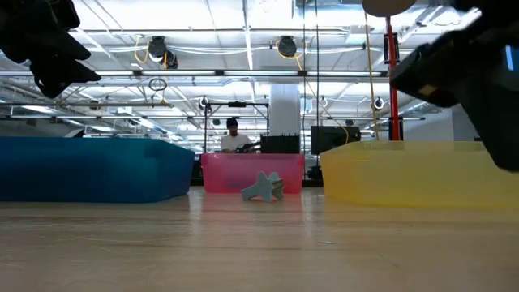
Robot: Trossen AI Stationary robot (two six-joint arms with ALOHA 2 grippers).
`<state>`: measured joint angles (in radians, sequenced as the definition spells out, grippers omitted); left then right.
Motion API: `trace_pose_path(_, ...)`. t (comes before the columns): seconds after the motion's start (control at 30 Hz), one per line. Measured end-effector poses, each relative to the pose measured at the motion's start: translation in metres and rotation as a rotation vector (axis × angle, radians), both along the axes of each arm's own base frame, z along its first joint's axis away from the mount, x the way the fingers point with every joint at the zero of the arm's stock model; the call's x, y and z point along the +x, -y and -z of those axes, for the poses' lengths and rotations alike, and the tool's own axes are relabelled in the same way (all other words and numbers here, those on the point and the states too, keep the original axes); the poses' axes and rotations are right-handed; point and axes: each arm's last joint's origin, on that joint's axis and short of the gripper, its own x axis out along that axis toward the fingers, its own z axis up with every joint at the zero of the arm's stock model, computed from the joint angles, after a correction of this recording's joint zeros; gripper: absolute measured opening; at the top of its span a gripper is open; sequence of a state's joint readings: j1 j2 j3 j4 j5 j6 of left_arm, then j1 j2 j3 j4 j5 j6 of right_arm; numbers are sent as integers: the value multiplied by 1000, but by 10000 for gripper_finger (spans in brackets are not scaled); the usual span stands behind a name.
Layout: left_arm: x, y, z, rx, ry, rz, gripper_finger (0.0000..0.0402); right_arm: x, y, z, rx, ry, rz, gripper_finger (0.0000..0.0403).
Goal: Pick and place Stapler, Stapler remover, tape
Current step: Put the green stapler into the blue bin
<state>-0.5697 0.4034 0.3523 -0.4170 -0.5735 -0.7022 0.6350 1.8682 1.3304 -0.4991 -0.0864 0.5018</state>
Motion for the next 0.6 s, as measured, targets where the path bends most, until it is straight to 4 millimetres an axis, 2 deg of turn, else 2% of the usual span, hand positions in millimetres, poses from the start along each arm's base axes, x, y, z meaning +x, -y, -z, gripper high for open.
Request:
trace_pose_path(0.33,0,0,0,-8,-1,-4,189,4,-5,33,-16,-92,-29,247)
trace_pose_path(0.6,0,0,0,-8,-1,-4,189,5,-6,37,-37,-88,-54,243)
